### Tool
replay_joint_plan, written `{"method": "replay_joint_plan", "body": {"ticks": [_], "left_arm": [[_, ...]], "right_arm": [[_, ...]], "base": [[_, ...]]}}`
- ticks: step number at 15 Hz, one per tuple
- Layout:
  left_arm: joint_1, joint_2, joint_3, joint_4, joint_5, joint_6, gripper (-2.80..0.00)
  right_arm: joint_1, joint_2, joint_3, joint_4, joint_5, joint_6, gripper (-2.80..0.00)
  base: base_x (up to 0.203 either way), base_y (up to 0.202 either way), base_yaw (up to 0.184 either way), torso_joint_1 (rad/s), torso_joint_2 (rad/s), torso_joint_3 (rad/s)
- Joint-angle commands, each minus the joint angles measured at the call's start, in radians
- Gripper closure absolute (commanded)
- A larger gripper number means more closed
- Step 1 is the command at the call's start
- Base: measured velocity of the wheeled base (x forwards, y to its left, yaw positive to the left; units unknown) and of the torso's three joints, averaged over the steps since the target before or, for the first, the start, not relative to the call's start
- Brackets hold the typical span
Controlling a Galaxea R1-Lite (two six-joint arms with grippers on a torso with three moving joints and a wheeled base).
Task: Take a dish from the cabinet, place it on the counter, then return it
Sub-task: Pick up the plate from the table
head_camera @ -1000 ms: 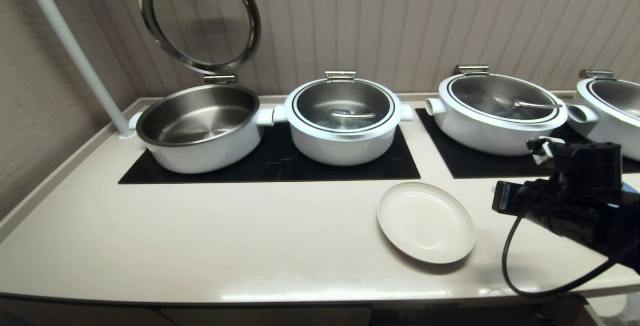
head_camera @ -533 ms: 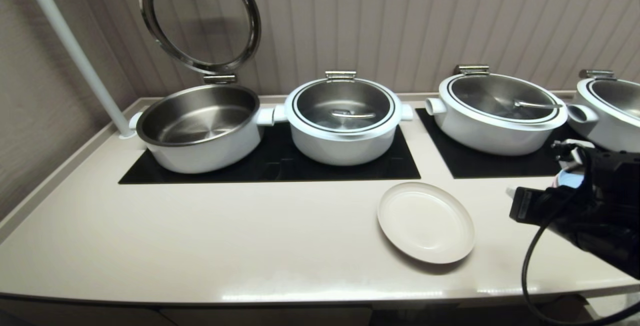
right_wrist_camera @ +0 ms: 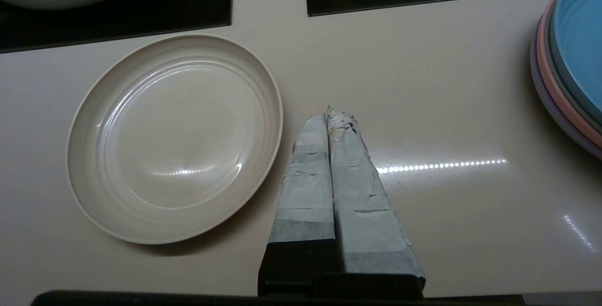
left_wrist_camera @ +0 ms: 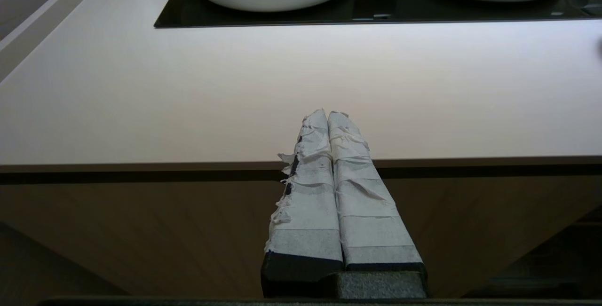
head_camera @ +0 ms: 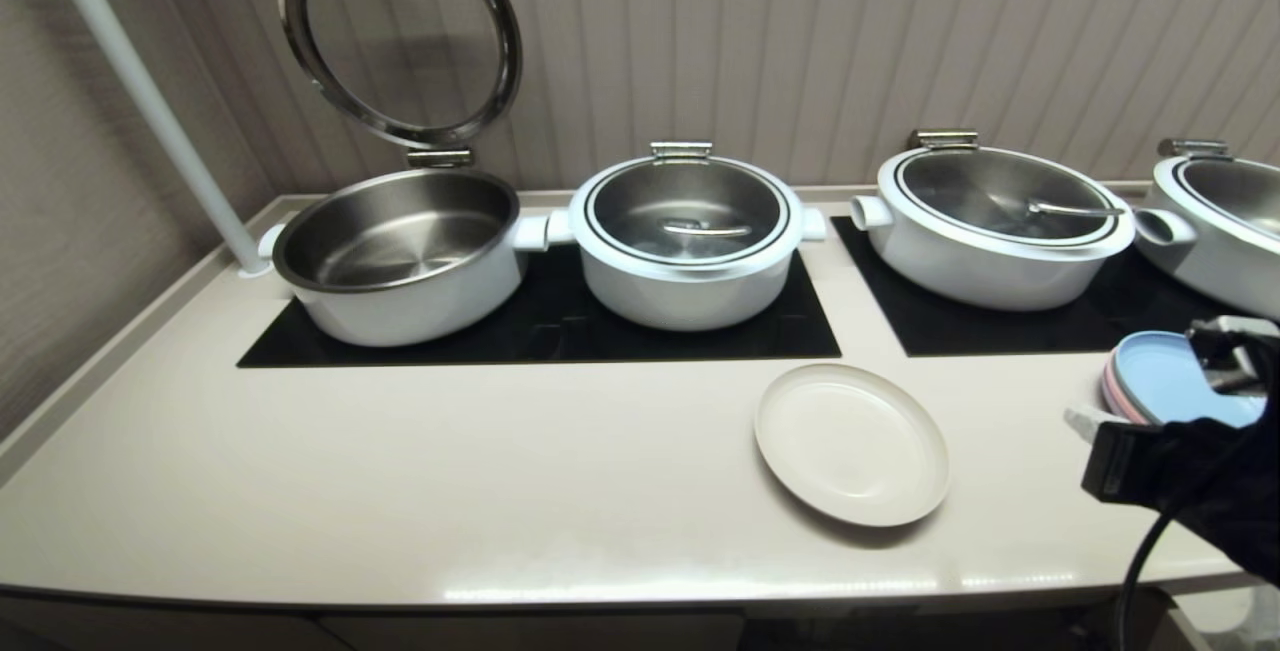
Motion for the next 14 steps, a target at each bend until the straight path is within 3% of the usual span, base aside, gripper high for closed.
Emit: {"method": "replay_joint_plan", "body": {"ticks": [1, 8, 14], "left_arm": [[0.0, 0.0, 0.0, 0.0, 0.0, 0.0, 0.0], [0.0, 0.0, 0.0, 0.0, 0.0, 0.0, 0.0], [0.0, 0.0, 0.0, 0.0, 0.0, 0.0, 0.0]], "right_arm": [[0.0, -0.067, 0.052, -0.007, -0.001, -0.009, 0.0], [-0.014, -0.214, 0.27, -0.049, 0.003, -0.078, 0.0], [-0.068, -0.322, 0.283, 0.009, 0.026, -0.095, 0.0]], "base": [[0.0, 0.0, 0.0, 0.0, 0.0, 0.0], [0.0, 0.0, 0.0, 0.0, 0.0, 0.0], [0.0, 0.0, 0.0, 0.0, 0.0, 0.0]]}}
